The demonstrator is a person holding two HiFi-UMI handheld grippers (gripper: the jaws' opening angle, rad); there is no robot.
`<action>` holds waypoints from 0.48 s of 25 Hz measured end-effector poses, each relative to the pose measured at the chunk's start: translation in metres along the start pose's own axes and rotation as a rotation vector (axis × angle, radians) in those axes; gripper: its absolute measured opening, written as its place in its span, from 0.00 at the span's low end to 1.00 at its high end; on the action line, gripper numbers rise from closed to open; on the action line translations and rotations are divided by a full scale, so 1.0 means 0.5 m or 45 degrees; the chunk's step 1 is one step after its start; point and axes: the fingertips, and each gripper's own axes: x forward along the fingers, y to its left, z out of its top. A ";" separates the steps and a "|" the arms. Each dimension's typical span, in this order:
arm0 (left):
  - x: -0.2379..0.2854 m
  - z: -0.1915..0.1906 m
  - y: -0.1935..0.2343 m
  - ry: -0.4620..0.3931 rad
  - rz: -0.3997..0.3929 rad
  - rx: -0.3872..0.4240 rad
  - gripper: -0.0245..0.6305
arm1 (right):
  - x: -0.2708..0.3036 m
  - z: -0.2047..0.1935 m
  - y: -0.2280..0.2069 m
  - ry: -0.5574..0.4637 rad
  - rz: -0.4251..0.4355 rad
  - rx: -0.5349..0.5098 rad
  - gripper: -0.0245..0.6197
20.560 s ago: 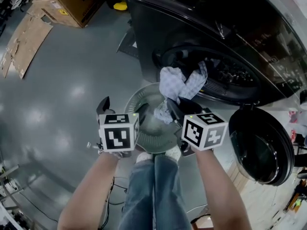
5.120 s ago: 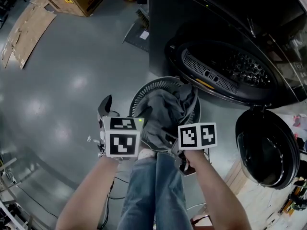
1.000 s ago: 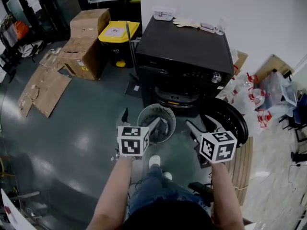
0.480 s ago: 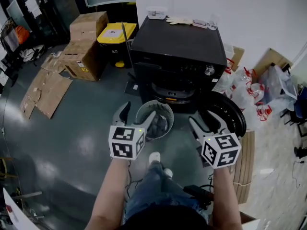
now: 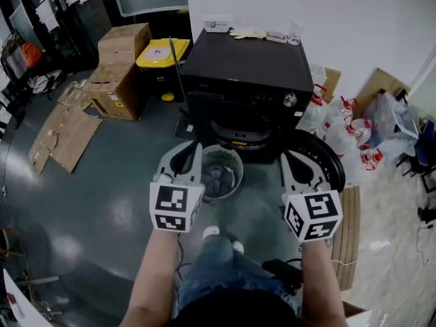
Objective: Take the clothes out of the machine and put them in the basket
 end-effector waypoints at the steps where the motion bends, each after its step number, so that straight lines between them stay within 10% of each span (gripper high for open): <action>1: 0.000 0.007 -0.001 -0.011 -0.007 0.033 0.04 | -0.002 0.005 -0.003 -0.009 -0.011 -0.007 0.04; 12: 0.009 0.085 0.049 -0.125 -0.008 0.111 0.04 | -0.002 0.085 0.009 -0.107 -0.087 -0.077 0.04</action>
